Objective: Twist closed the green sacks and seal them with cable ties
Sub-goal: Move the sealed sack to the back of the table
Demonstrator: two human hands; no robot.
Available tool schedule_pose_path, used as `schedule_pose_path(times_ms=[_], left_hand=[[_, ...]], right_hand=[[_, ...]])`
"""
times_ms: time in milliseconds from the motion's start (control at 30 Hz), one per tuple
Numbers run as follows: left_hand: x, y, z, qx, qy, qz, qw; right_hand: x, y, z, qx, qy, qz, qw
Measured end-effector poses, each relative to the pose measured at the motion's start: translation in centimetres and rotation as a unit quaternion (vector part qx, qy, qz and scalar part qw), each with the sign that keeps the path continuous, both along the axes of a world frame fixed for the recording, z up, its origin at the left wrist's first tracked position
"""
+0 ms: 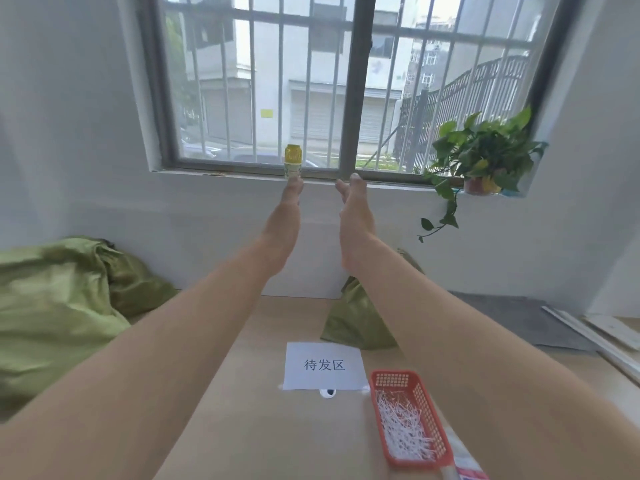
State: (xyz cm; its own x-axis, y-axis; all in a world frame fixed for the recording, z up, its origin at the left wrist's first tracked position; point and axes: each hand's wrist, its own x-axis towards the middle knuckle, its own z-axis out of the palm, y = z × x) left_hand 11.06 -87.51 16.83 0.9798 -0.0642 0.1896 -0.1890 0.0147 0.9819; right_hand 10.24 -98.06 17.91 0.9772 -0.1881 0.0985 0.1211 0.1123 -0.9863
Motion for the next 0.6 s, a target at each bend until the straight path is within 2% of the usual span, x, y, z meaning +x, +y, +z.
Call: schedule_pose_path(times_ms=[233,600], left_hand=[[-5.4,4.5,-0.6,0.036,0.018,0.03,0.999],[-13.4,11.5,-2.8,0.019,0.044,0.108,0.993]], right_hand=[[-4.7,4.1,-1.0,0.005,0.006,0.016,1.0],[-10.0,10.5,-4.0,0.032,0.027,0.115,0.992]])
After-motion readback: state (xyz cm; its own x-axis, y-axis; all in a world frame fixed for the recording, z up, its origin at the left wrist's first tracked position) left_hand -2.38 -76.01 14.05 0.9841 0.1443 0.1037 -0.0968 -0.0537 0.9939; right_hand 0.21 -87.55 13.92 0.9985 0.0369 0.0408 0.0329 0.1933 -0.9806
